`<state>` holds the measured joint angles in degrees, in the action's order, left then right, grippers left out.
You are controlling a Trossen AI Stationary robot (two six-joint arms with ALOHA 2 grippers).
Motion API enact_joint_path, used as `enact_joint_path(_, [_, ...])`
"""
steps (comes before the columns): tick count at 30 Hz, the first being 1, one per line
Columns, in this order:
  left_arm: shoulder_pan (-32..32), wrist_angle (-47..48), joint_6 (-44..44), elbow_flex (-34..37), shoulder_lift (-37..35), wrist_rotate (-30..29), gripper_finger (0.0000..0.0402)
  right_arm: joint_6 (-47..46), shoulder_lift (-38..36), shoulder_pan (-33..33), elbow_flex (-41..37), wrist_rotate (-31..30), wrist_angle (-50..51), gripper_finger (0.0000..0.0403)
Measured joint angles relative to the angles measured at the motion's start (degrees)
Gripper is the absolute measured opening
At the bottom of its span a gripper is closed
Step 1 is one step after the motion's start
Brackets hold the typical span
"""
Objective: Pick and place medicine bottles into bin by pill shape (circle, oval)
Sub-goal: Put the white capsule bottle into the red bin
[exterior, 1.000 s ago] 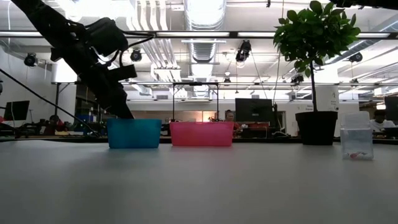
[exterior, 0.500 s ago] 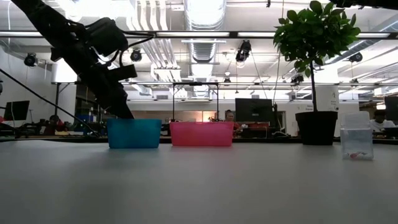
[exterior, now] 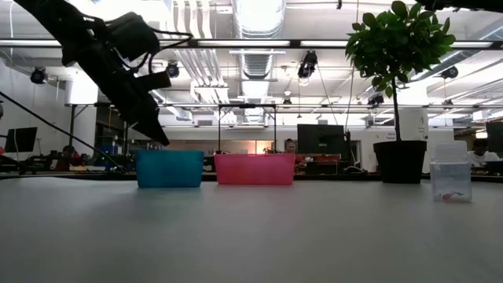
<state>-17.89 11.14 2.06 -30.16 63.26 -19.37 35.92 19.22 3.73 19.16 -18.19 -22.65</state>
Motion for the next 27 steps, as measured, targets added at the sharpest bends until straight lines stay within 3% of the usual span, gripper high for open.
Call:
enact_joint_path(8, [0.0,-0.5,2.9,-0.2,-6.6,0.0,0.0141,0.0,0.0,0.0,0.0,-3.5,0.0,0.0066])
enact_joint_path(16, [-0.1,-10.5,11.5,0.2,-12.1,0.5,0.0141,-1.2,2.1,0.0,1.8,-3.9,-0.4,0.0066])
enact_joint_path(24, [0.0,-17.2,13.8,1.5,-13.4,1.3,0.0141,-10.8,8.8,1.6,8.8,4.1,7.1,0.0066])
enact_joint_path(27, [0.2,-18.8,13.2,1.5,-12.9,5.6,0.0141,-17.5,12.3,3.2,12.1,4.7,11.6,0.0066])
